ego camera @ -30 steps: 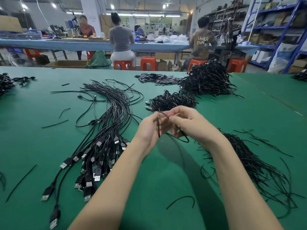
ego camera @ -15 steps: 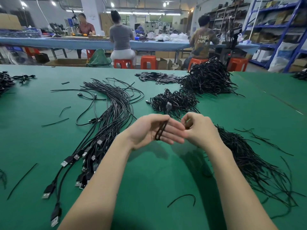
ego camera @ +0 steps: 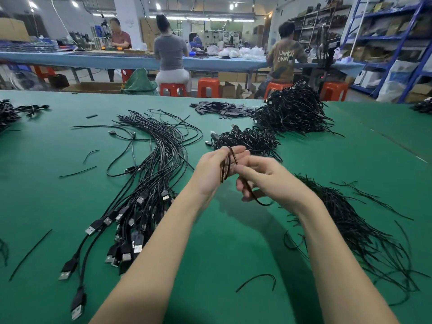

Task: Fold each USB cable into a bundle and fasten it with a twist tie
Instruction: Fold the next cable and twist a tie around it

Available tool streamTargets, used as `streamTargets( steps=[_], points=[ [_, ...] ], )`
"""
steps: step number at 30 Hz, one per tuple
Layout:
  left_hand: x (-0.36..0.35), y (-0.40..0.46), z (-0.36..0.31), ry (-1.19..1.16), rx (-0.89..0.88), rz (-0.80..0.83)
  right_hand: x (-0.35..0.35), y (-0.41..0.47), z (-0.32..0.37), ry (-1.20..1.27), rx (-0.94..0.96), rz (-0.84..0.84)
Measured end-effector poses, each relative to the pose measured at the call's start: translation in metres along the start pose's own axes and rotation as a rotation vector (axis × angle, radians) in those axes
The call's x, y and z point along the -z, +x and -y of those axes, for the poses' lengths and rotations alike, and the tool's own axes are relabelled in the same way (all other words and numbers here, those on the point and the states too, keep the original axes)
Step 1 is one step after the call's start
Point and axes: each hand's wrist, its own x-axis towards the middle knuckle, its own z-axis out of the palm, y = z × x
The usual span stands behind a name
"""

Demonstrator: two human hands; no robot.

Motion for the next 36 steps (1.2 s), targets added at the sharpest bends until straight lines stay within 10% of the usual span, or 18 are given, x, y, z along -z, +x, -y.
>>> streamTargets(
  steps=[10, 22, 28, 36],
  points=[
    [0.013, -0.008, -0.005, -0.335, 0.112, 0.148, 0.002, -0.001, -0.022, -0.223, -0.241, 0.169],
    [0.023, -0.013, -0.010, 0.255, 0.340, 0.509, 0.020, 0.002, -0.016, -0.843, -0.029, -0.281],
    [0.016, -0.004, 0.008, 0.564, 0.278, 0.321, 0.012, 0.006, -0.008, -0.797, 0.074, -0.431],
    [0.016, -0.001, 0.012, -0.016, 0.113, 0.045, -0.003, 0.008, -0.007, -0.278, 0.013, -0.112]
  ],
)
